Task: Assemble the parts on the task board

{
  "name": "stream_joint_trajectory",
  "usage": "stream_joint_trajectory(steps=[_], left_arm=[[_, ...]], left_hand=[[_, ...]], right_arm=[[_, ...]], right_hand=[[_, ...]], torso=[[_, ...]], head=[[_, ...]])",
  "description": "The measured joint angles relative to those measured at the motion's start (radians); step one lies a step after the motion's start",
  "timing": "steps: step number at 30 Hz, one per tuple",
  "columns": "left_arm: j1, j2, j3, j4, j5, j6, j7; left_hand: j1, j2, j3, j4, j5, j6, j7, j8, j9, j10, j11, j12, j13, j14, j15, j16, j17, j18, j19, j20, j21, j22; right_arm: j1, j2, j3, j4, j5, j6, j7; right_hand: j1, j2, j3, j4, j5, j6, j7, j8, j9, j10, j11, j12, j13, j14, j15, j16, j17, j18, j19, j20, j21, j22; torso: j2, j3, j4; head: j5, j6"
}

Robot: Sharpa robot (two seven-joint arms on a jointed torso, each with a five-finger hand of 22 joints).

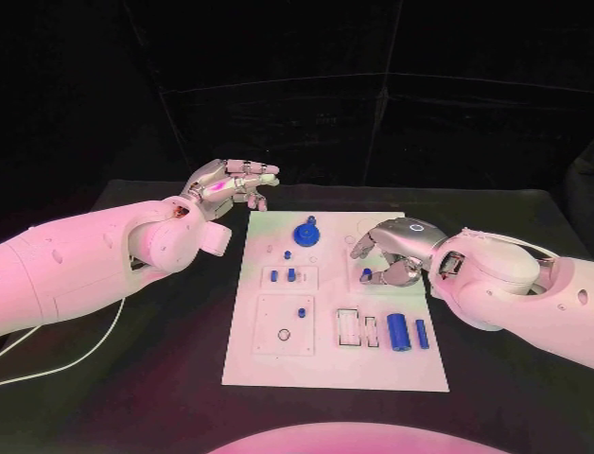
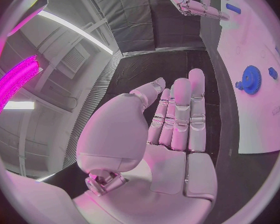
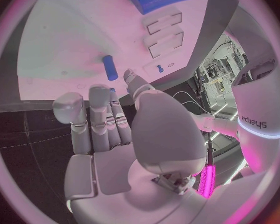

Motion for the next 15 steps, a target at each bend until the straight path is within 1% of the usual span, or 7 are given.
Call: stream_joint_trajectory(steps=[2, 4, 8, 9, 12, 14, 15], left_arm=[[0.000, 0.000, -0.001, 0.000, 0.000, 0.001, 0.000], [0.000, 0.000, -0.001, 0.000, 0.000, 0.001, 0.000], [0.000, 0.000, -0.002, -0.001, 0.000, 0.001, 0.000], [0.000, 0.000, -0.002, -0.001, 0.000, 0.002, -0.001], [0.000, 0.000, -0.002, -0.001, 0.000, 0.002, -0.001], [0.000, 0.000, -0.002, -0.002, 0.000, 0.002, -0.001], [0.000, 0.000, -0.002, -0.002, 0.000, 0.002, -0.001]], left_hand=[[0.000, 0.000, 0.000, 0.000, 0.000, 0.000, 0.000, 0.000, 0.000, 0.000, 0.000, 0.000, 0.000, 0.000, 0.000, 0.000, 0.000, 0.000, 0.000, 0.000, 0.000, 0.000], [0.000, 0.000, 0.000, 0.000, 0.000, 0.000, 0.000, 0.000, 0.000, 0.000, 0.000, 0.000, 0.000, 0.000, 0.000, 0.000, 0.000, 0.000, 0.000, 0.000, 0.000, 0.000], [0.000, 0.000, 0.000, 0.000, 0.000, 0.000, 0.000, 0.000, 0.000, 0.000, 0.000, 0.000, 0.000, 0.000, 0.000, 0.000, 0.000, 0.000, 0.000, 0.000, 0.000, 0.000], [0.000, 0.000, 0.000, 0.000, 0.000, 0.000, 0.000, 0.000, 0.000, 0.000, 0.000, 0.000, 0.000, 0.000, 0.000, 0.000, 0.000, 0.000, 0.000, 0.000, 0.000, 0.000], [0.000, 0.000, 0.000, 0.000, 0.000, 0.000, 0.000, 0.000, 0.000, 0.000, 0.000, 0.000, 0.000, 0.000, 0.000, 0.000, 0.000, 0.000, 0.000, 0.000, 0.000, 0.000], [0.000, 0.000, 0.000, 0.000, 0.000, 0.000, 0.000, 0.000, 0.000, 0.000, 0.000, 0.000, 0.000, 0.000, 0.000, 0.000, 0.000, 0.000, 0.000, 0.000, 0.000, 0.000], [0.000, 0.000, 0.000, 0.000, 0.000, 0.000, 0.000, 0.000, 0.000, 0.000, 0.000, 0.000, 0.000, 0.000, 0.000, 0.000, 0.000, 0.000, 0.000, 0.000, 0.000, 0.000]], right_arm=[[0.000, -0.001, 0.000, -0.002, -0.009, 0.016, -0.009], [0.001, -0.001, 0.000, -0.003, -0.016, 0.032, -0.016], [0.001, 0.002, 0.000, -0.005, -0.027, 0.059, -0.026], [0.001, 0.003, 0.000, -0.005, -0.029, 0.065, -0.028], [0.001, 0.007, 0.000, -0.008, -0.034, 0.082, -0.030], [0.001, 0.010, 0.000, -0.010, -0.037, 0.092, -0.031], [0.001, 0.010, 0.000, -0.011, -0.037, 0.096, -0.031]], right_hand=[[0.004, -0.004, -0.014, 0.003, 0.000, 0.000, 0.000, 0.000, 0.000, 0.000, 0.000, 0.007, 0.000, 0.000, 0.000, 0.000, -0.003, 0.000, 0.000, 0.000, -0.001, -0.003], [0.008, 0.000, -0.028, 0.009, 0.000, 0.000, 0.000, 0.000, 0.000, 0.000, 0.000, 0.013, 0.001, 0.000, 0.000, 0.000, -0.007, 0.000, 0.000, 0.000, -0.007, -0.007], [0.020, 0.007, -0.051, 0.021, 0.000, 0.008, -0.008, 0.000, 0.001, 0.002, -0.002, 0.033, 0.002, 0.000, 0.000, 0.000, -0.013, 0.000, 0.000, 0.000, -0.007, -0.009], [0.026, 0.013, -0.053, 0.023, 0.000, 0.013, -0.011, 0.000, 0.001, 0.010, -0.008, 0.040, 0.003, 0.000, 0.000, 0.000, -0.014, 0.000, 0.000, 0.000, -0.007, -0.009], [0.041, 0.028, -0.061, 0.025, 0.000, 0.040, -0.011, 0.004, 0.003, 0.048, -0.013, 0.064, 0.004, 0.000, 0.000, 0.000, -0.017, 0.000, -0.003, -0.004, -0.007, -0.008], [0.056, 0.043, -0.061, 0.025, 0.000, 0.065, -0.008, 0.010, 0.005, 0.080, -0.018, 0.079, 0.004, 0.006, -0.006, 0.004, -0.011, 0.000, 0.004, -0.011, -0.006, 0.004], [0.062, 0.048, -0.061, 0.025, 0.000, 0.075, -0.008, 0.014, 0.006, 0.089, -0.020, 0.082, 0.003, 0.008, -0.008, 0.009, -0.007, 0.000, 0.004, -0.011, -0.002, 0.009]], torso=[[0.000, 0.0000, 0.0001], [0.000, 0.0000, 0.0002], [0.001, 0.0000, 0.0002], [0.001, 0.0000, 0.0003], [0.001, 0.0000, 0.0012], [0.001, 0.0000, 0.0013], [0.001, 0.0000, 0.0013]], head=[[0.000, 0.000], [-0.001, 0.000], [-0.001, -0.001], [0.000, -0.002], [0.000, -0.003], [0.000, -0.004], [0.000, -0.004]])
